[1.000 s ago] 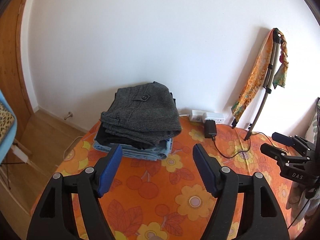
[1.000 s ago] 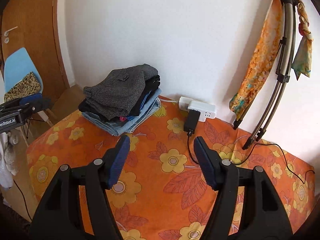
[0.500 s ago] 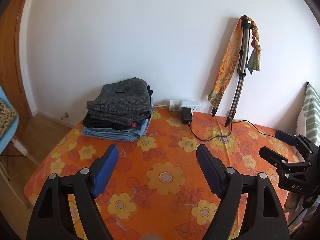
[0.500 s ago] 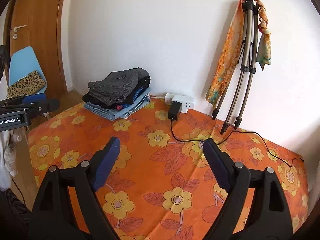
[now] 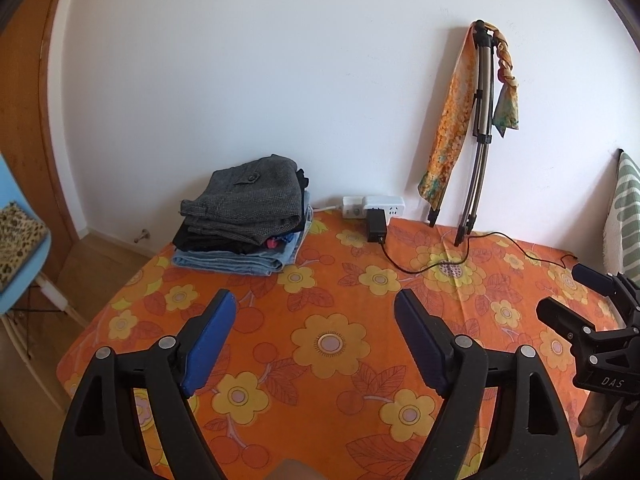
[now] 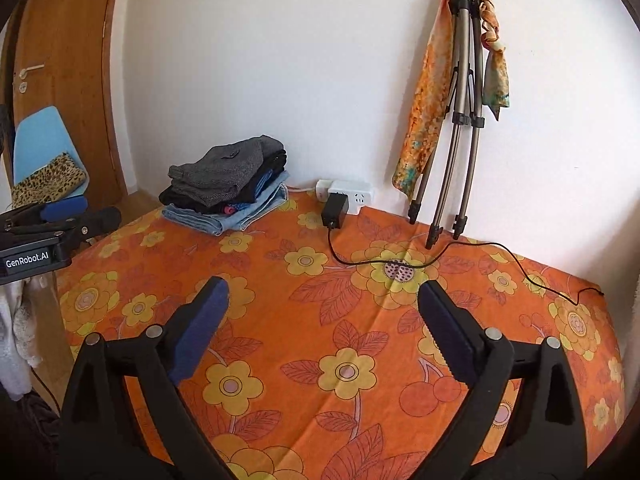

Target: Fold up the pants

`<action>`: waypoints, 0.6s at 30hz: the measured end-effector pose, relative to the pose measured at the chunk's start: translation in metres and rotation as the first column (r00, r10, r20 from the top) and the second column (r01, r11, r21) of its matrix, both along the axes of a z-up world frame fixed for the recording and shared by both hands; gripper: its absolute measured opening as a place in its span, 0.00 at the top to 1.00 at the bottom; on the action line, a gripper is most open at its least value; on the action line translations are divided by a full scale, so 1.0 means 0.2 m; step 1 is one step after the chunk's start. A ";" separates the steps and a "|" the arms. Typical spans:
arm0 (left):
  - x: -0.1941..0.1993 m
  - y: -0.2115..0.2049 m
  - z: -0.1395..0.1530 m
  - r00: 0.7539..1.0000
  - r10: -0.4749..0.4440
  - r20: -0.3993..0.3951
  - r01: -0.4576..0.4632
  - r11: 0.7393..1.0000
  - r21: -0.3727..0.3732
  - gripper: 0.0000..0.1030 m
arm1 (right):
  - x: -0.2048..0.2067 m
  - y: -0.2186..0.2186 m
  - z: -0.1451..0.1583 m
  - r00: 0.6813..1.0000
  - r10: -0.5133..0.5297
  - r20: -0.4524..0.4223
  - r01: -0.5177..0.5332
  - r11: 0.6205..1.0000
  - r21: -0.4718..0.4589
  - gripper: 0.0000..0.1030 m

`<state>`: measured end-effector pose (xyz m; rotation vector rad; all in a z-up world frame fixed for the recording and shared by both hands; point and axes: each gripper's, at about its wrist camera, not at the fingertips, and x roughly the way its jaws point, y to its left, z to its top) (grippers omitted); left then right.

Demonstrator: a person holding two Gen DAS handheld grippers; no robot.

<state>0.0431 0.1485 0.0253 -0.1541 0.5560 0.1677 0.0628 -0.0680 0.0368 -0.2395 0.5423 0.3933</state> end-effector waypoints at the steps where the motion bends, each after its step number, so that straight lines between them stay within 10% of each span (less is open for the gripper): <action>1: 0.00 0.00 0.00 1.000 0.004 -0.003 -0.004 1.000 -0.002 0.20 | -0.01 0.00 0.00 1.000 -0.001 0.004 0.001 1.000 0.001 0.05; 18: 0.07 0.04 -0.13 0.995 0.059 -0.084 -0.058 0.998 0.015 0.19 | 0.04 0.06 -0.12 0.999 0.034 -0.014 -0.034 0.999 -0.004 0.00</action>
